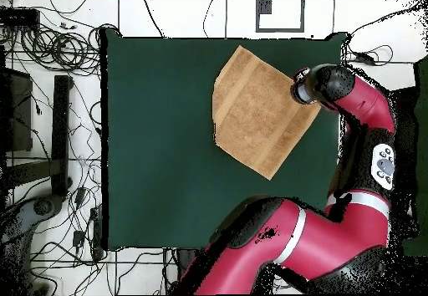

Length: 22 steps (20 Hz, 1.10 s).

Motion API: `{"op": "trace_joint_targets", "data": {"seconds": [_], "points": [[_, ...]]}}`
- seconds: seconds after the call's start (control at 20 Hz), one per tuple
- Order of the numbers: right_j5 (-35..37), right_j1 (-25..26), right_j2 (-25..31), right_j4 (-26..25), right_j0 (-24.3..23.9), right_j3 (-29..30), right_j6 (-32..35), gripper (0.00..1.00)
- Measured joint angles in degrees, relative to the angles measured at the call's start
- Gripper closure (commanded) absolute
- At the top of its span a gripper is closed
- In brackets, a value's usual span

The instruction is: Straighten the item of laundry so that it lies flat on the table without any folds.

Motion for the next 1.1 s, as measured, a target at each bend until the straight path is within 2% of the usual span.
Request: {"op": "trace_joint_targets", "data": {"seconds": [1.1], "points": [[-0.3, 0.5, -1.9, 0.0, 1.1, -0.8, 0.0, 1.00]]}}
